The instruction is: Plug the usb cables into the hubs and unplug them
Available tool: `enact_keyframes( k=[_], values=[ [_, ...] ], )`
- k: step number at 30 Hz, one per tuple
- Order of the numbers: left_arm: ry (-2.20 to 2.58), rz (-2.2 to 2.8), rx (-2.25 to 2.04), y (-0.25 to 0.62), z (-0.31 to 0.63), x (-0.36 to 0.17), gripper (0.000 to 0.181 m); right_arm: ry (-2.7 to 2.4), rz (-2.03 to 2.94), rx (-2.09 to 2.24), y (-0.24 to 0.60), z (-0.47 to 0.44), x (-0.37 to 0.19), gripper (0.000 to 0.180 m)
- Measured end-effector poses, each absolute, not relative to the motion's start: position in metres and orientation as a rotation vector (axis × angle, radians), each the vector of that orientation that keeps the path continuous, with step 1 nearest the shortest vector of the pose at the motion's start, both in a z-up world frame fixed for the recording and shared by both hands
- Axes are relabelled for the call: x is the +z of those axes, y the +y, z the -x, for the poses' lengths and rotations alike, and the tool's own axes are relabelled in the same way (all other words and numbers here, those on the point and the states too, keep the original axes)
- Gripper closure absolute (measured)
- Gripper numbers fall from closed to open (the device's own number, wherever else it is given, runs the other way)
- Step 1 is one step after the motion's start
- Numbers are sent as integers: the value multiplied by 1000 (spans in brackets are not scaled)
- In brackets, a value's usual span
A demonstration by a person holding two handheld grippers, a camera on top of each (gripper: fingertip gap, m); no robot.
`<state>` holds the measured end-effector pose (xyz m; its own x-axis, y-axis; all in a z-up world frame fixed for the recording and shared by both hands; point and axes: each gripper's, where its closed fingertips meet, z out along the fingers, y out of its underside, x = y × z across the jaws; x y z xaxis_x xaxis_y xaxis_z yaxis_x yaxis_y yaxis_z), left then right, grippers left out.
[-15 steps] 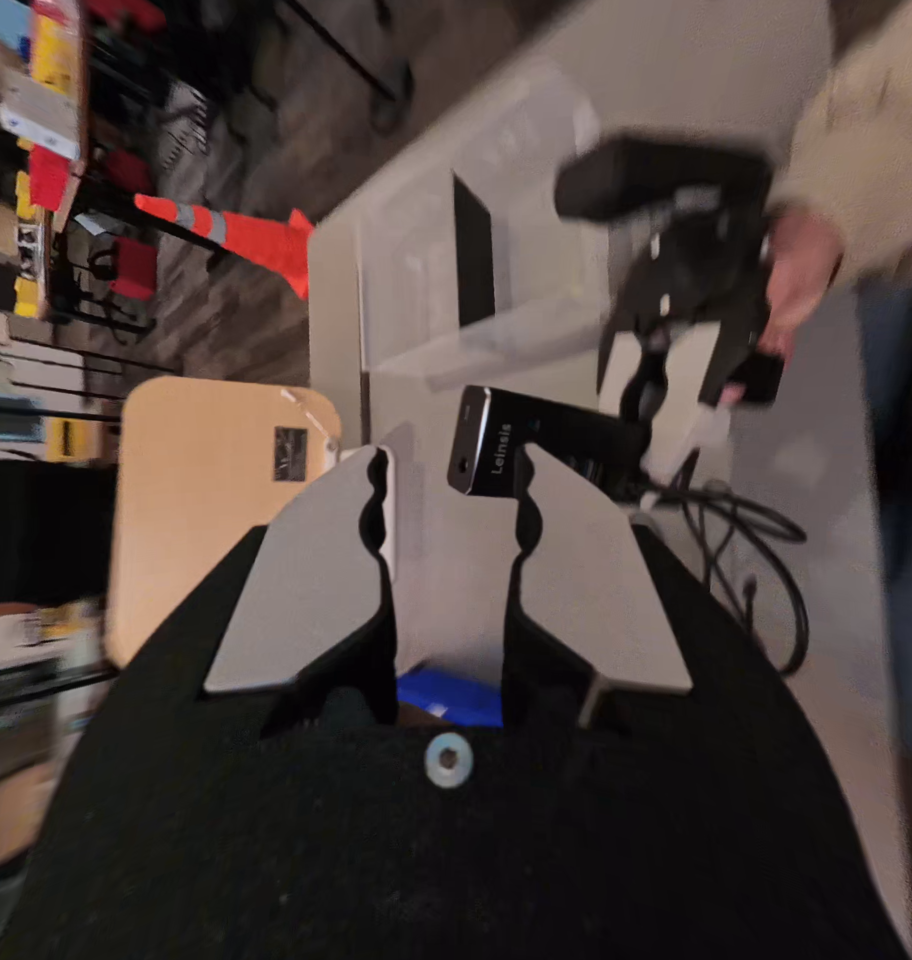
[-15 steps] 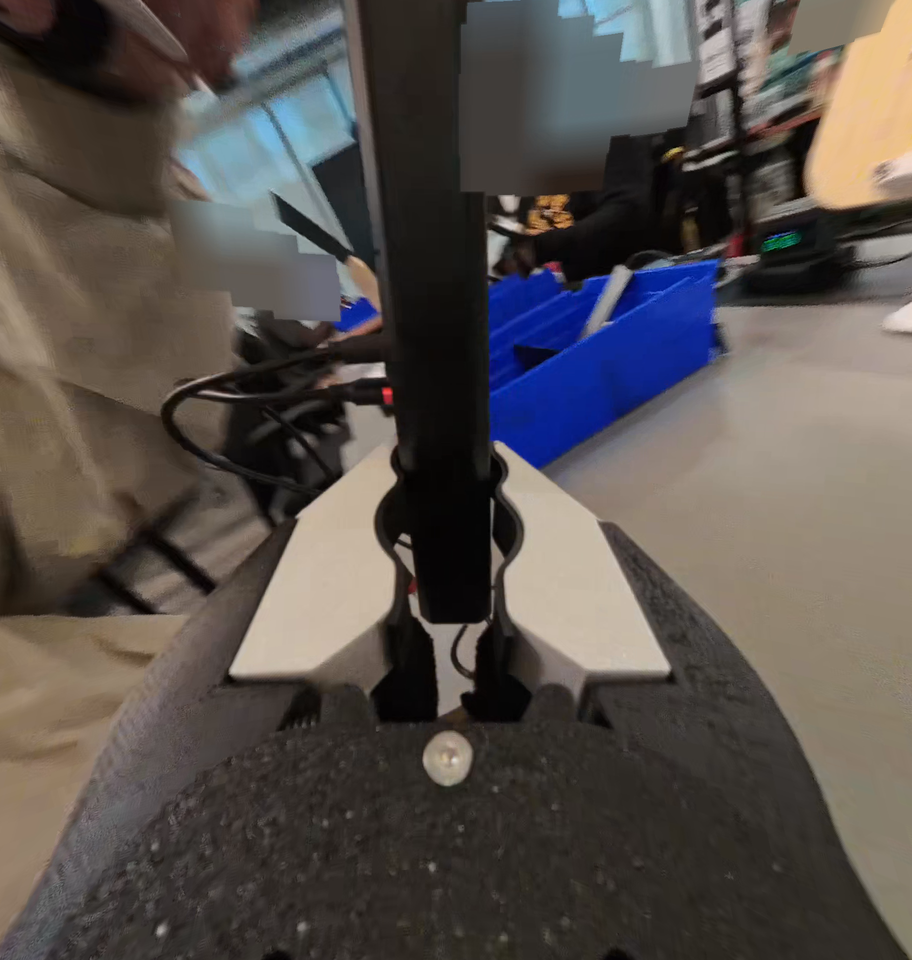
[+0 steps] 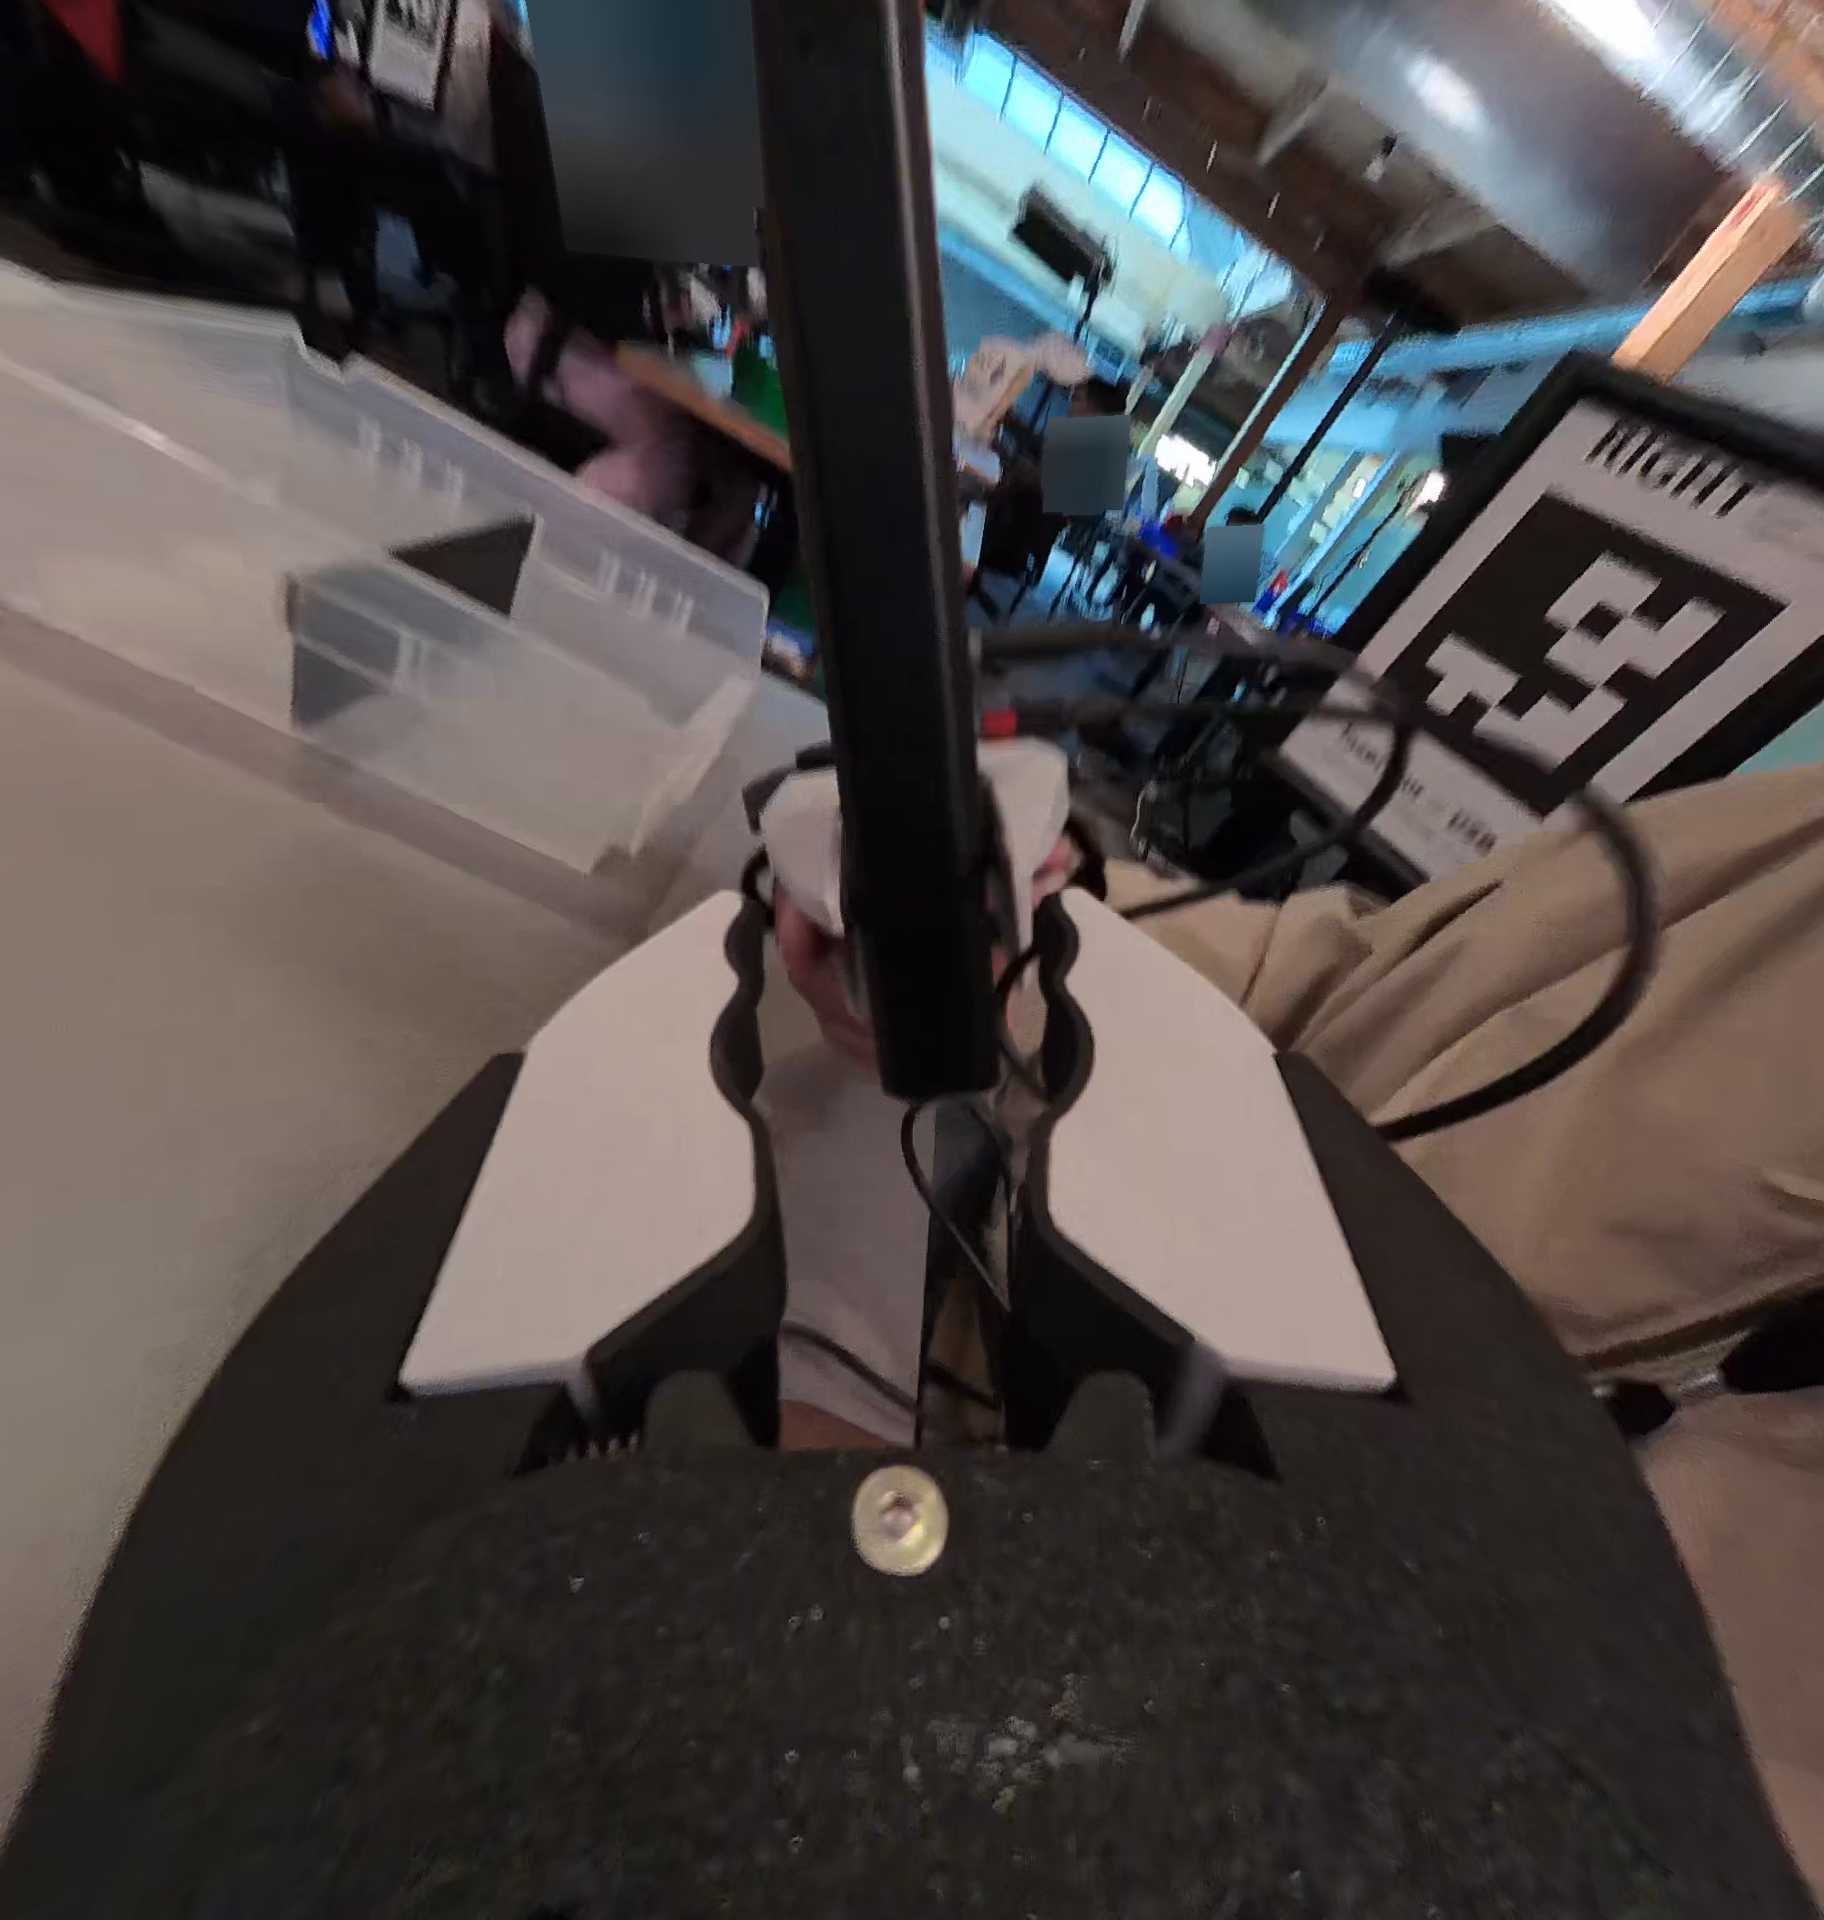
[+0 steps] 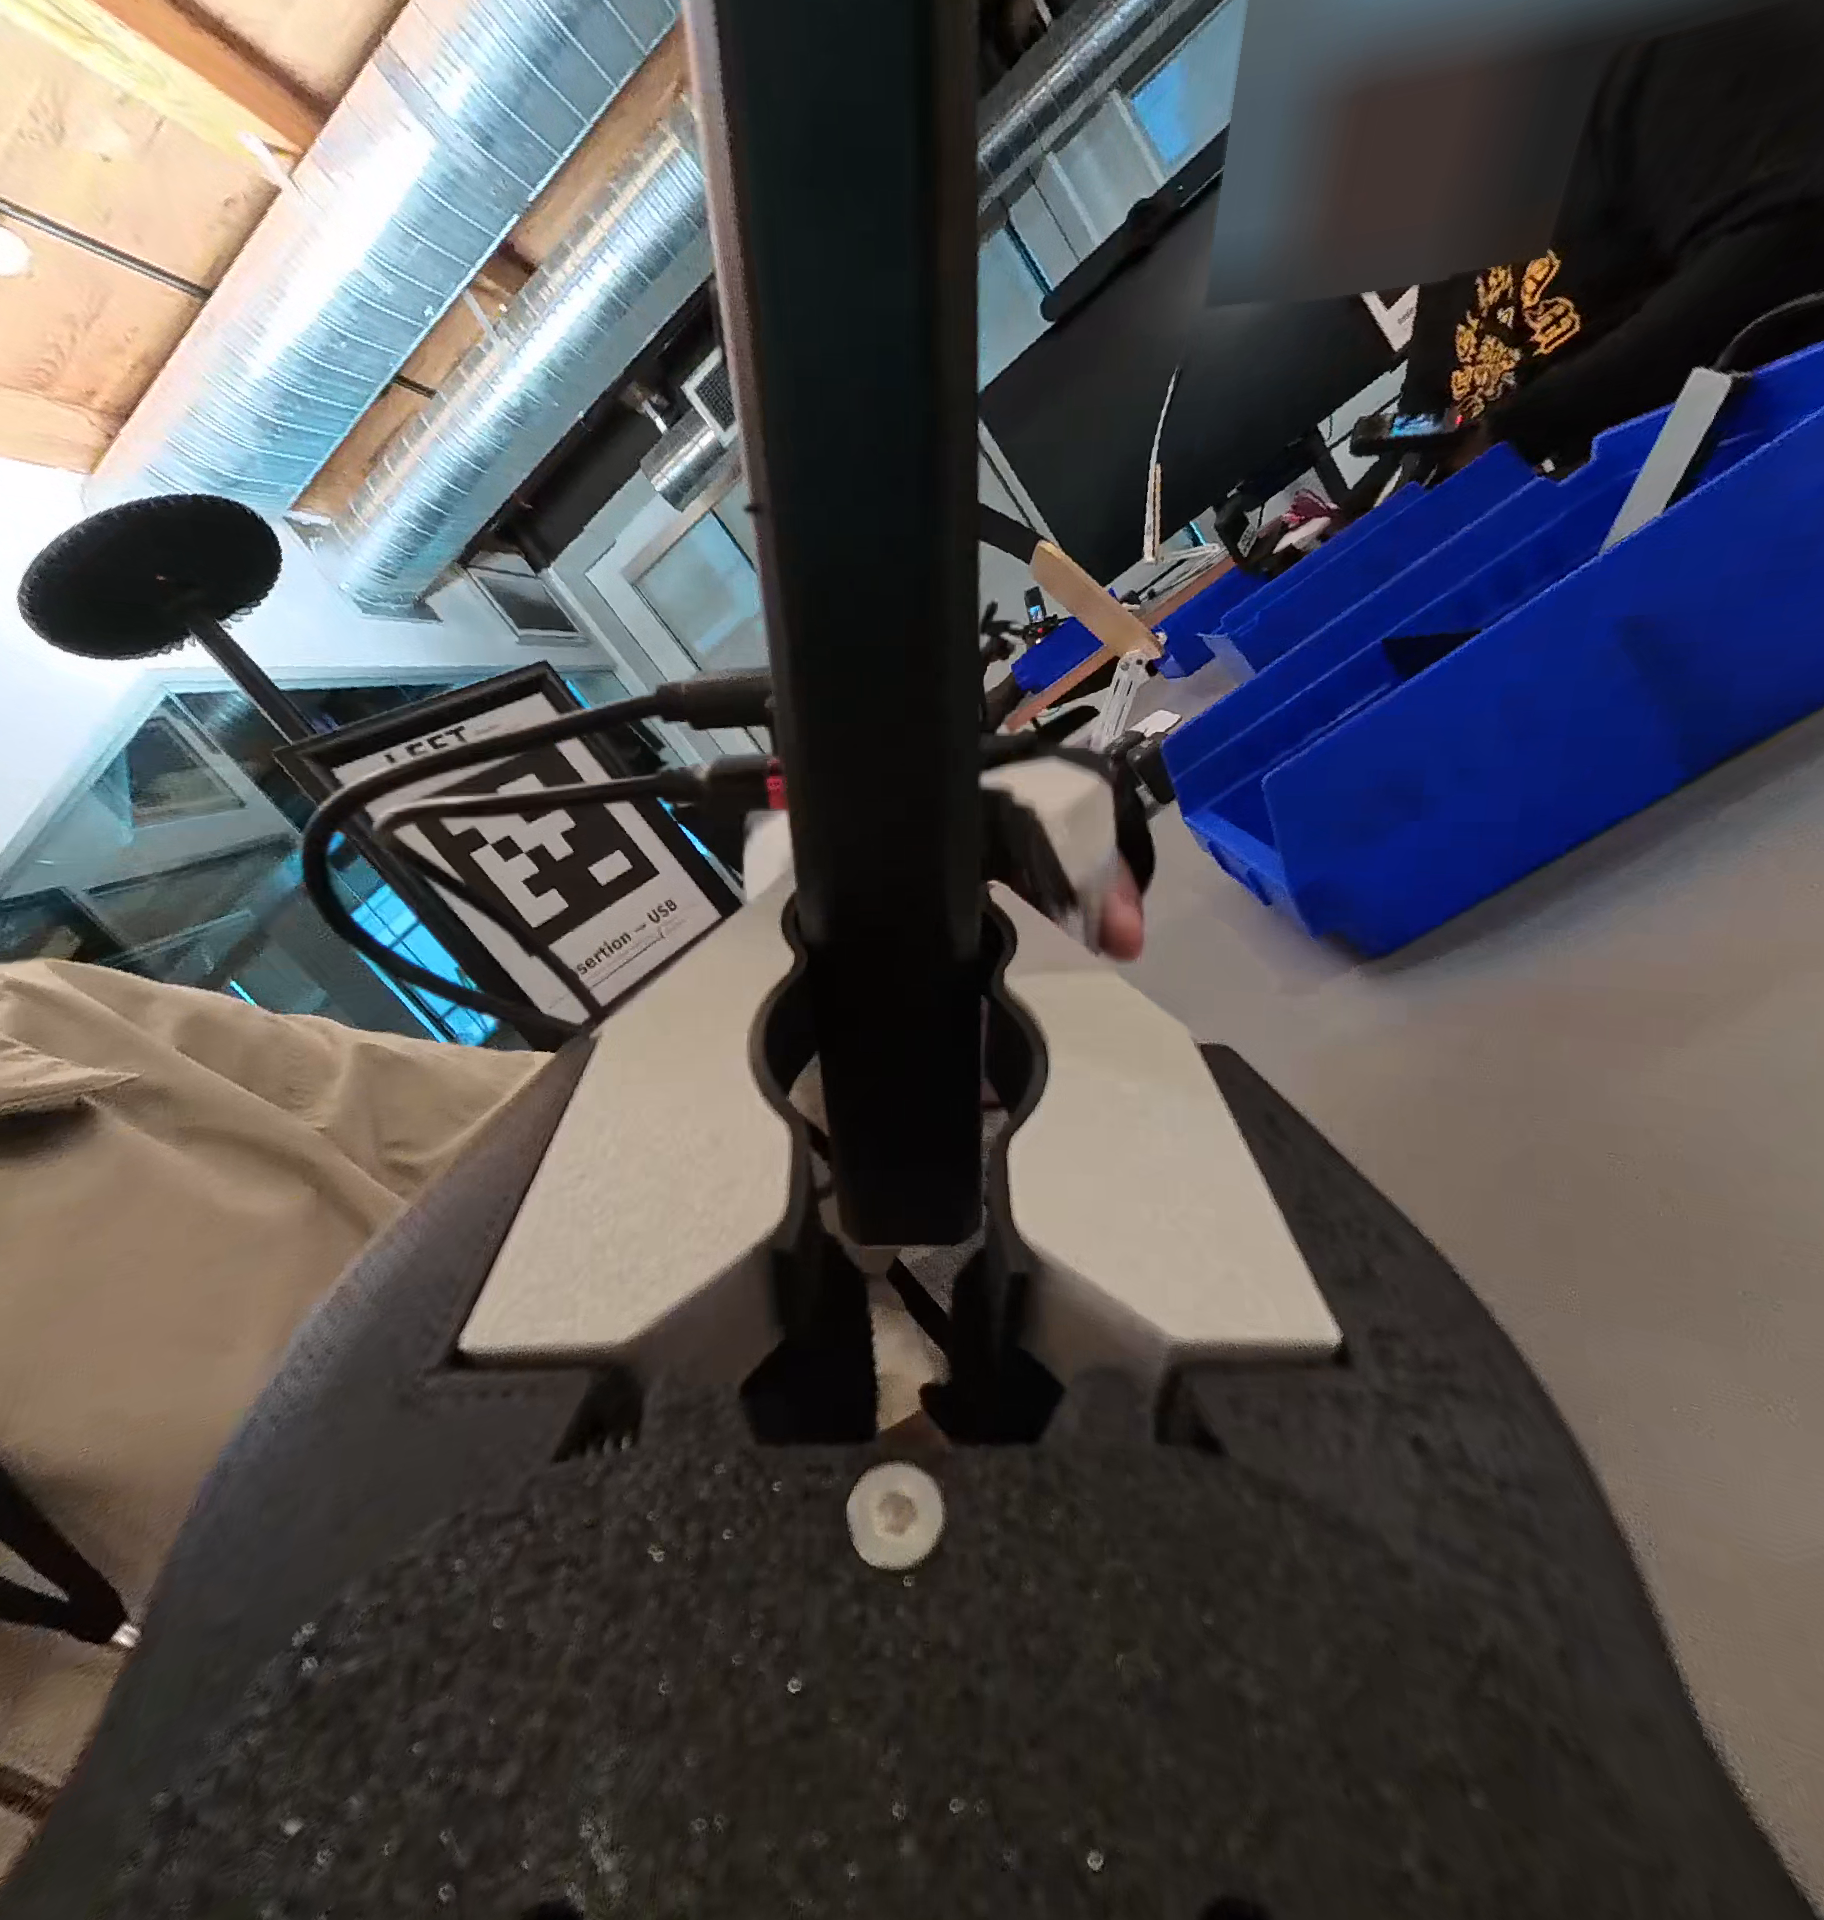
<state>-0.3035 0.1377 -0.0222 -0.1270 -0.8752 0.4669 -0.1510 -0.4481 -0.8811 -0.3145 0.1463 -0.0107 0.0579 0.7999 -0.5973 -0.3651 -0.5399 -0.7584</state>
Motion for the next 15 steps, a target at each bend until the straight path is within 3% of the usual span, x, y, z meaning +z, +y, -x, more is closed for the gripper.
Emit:
enact_keyframes(
  k=[5,8,15],
  values=[
    [1240,1602,-1578,125,289,-47,129,-489,1468,1577,148,319,-18,154],
    [1245,1583,-1581,125,287,-49,152,-478,1481,1545,150,317,-21,153],
    [1235,1533,-1551,128,289,-53,153,-619,1543,1372,151,300,-26,149]
  ],
)
